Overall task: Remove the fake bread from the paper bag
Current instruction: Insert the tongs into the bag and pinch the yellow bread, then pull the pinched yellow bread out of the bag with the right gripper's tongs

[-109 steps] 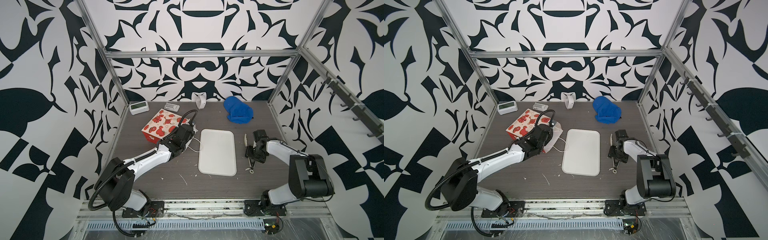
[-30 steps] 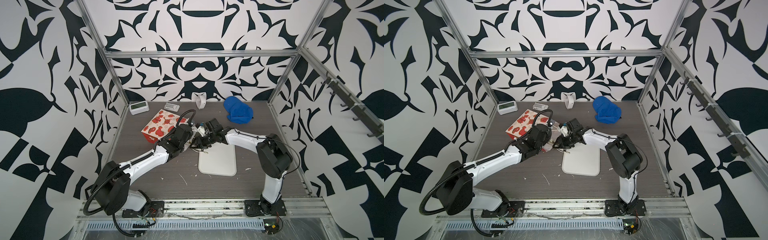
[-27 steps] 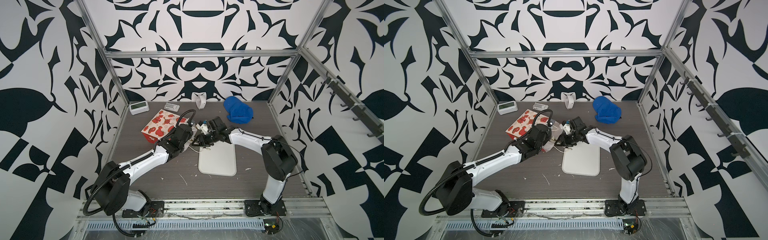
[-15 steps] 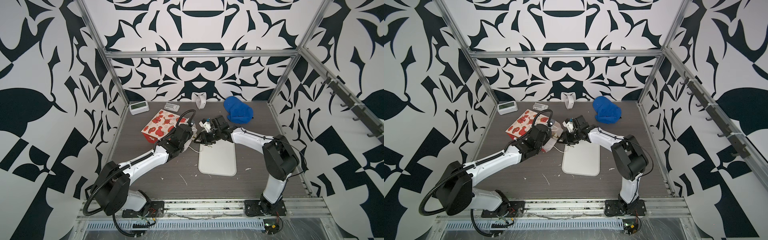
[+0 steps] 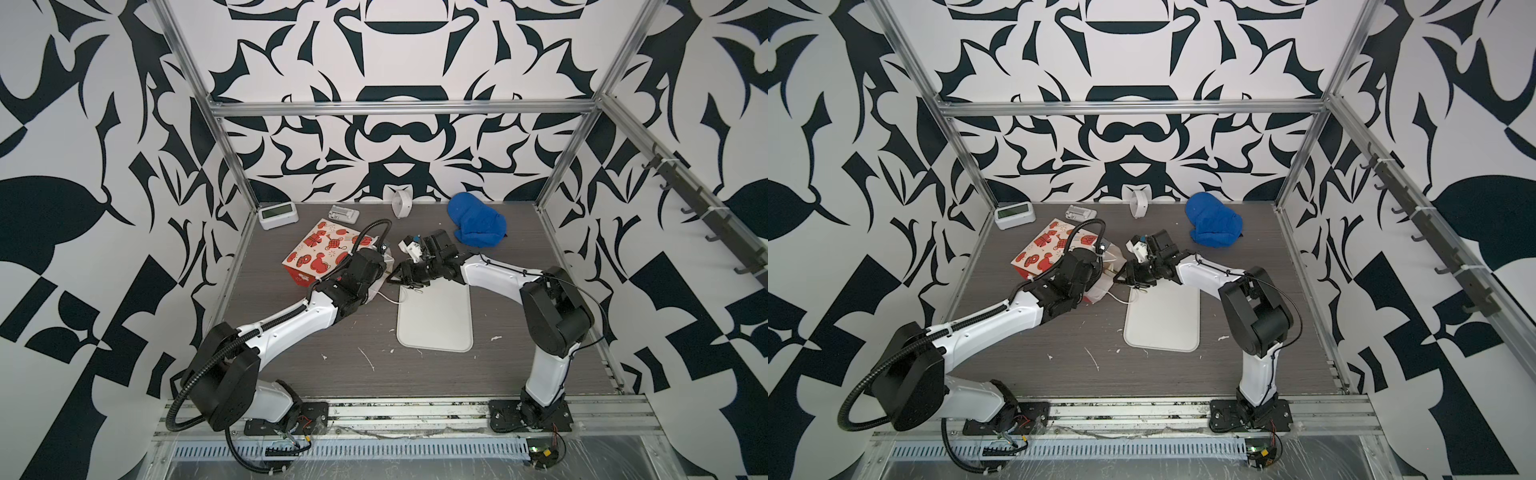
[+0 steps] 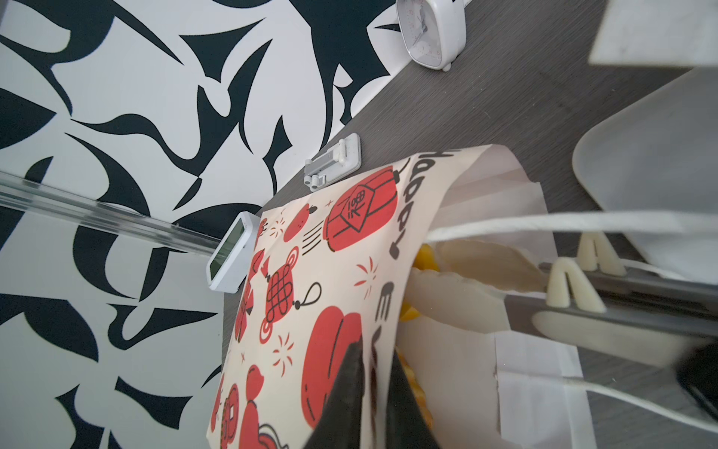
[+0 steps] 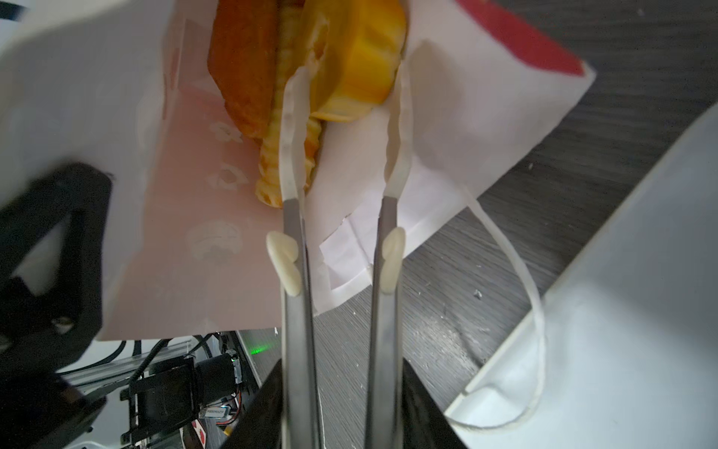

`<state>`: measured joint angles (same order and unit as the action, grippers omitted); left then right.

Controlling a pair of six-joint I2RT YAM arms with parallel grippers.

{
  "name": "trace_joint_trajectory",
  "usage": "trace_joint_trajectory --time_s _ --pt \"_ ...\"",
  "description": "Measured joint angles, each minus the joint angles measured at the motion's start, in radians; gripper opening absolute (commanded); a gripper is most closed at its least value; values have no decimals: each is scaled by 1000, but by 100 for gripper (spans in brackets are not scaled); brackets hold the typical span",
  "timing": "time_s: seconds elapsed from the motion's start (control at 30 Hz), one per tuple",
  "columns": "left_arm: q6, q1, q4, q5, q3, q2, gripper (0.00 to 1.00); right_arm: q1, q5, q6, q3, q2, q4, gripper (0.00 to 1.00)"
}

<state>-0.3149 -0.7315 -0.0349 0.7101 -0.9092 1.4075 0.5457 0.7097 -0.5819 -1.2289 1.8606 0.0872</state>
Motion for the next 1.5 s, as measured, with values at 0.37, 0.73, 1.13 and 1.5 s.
trace_joint_trajectory --time_s 0.37,0.73,1.13,1.5 --pt "0 0 -5 0 0 0 13 -6 34 -23 -2 73 -40 45" --pt "0 0 -6 -7 0 4 13 -6 77 -68 -42 105 -94 45" --pt "0 0 -7 -15 0 10 13 -6 101 -84 -75 156 -100 35" --pt "10 0 -7 -10 -11 18 13 -6 89 -45 -72 132 -67 19"
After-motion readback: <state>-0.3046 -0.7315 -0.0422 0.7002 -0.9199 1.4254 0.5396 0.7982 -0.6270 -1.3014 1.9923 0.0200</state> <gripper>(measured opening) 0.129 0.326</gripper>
